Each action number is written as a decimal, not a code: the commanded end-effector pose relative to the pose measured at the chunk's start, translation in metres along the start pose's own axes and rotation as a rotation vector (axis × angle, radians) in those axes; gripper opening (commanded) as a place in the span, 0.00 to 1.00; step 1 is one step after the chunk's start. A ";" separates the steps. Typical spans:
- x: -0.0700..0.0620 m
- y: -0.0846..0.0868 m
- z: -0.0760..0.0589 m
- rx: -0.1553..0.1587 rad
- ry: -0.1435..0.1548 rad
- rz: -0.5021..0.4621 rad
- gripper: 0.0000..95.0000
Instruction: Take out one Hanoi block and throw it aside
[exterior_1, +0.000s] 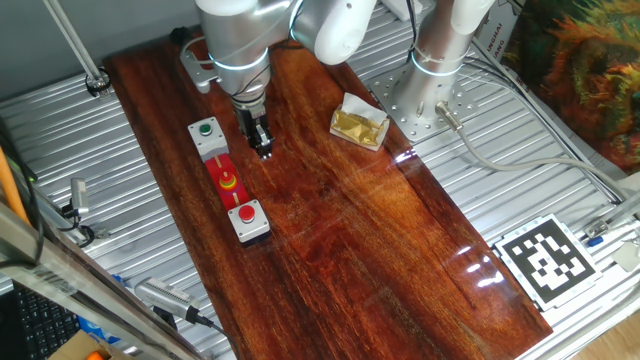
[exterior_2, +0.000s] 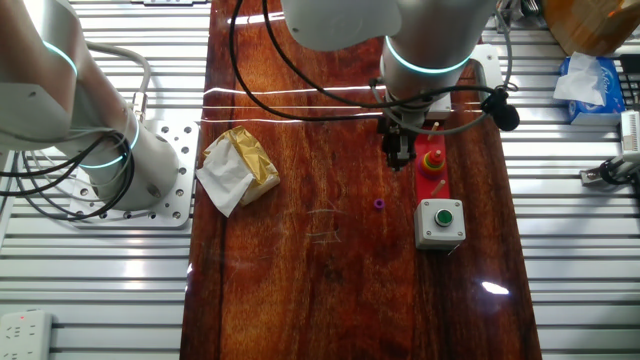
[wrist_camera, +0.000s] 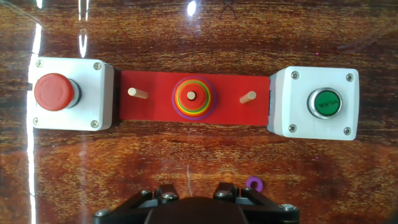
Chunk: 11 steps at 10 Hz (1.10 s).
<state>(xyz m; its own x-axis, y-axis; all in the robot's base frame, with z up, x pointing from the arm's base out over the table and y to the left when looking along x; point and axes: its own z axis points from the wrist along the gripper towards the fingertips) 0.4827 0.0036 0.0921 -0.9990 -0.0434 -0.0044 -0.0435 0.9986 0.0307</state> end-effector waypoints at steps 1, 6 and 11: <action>0.000 0.000 0.000 -0.001 0.003 0.000 0.40; 0.000 0.000 0.000 0.000 0.006 -0.015 0.40; -0.041 0.006 -0.016 0.001 0.025 -0.044 0.40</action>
<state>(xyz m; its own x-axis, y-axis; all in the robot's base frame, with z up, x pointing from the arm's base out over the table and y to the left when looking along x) 0.5260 0.0121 0.1096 -0.9957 -0.0882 0.0271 -0.0873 0.9956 0.0333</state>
